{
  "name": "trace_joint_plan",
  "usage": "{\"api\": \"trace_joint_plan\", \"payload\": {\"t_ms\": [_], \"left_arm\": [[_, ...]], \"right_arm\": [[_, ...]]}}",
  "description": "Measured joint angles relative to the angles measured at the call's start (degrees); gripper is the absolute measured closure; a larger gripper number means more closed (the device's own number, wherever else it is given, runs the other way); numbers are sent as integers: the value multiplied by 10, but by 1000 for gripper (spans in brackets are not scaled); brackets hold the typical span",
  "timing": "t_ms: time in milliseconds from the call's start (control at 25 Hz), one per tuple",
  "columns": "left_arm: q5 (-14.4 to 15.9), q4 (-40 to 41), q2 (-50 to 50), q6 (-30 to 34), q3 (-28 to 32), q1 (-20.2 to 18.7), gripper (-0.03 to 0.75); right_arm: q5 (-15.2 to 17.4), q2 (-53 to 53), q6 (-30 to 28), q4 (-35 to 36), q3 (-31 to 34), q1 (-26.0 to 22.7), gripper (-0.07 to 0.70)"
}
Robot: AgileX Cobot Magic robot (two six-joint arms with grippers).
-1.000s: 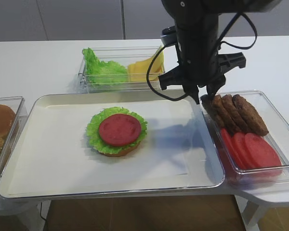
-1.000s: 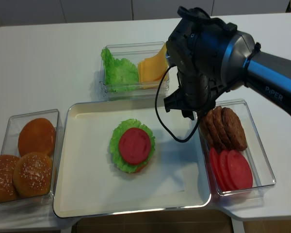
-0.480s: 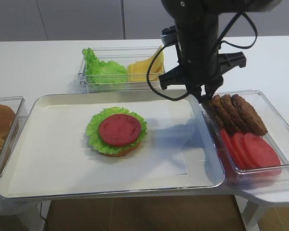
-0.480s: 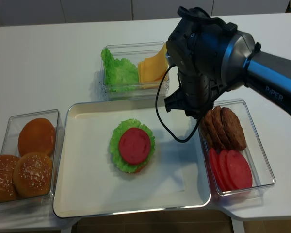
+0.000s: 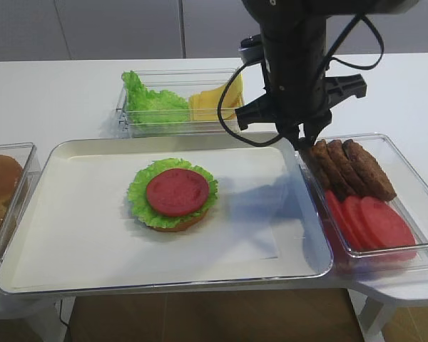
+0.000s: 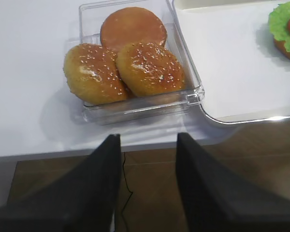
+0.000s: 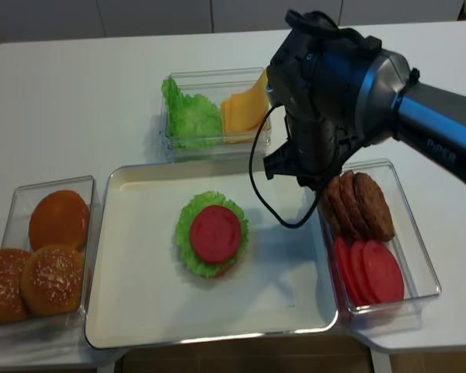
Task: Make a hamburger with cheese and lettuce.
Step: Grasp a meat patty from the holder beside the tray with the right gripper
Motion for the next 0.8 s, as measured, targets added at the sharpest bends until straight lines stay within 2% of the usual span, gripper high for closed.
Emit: {"api": "trace_joint_plan", "payload": {"t_ms": [800], "left_arm": [[0,0,0,0,0,0,428]], "right_arm": [[-2,-93,0,8,4,0,524]]}}
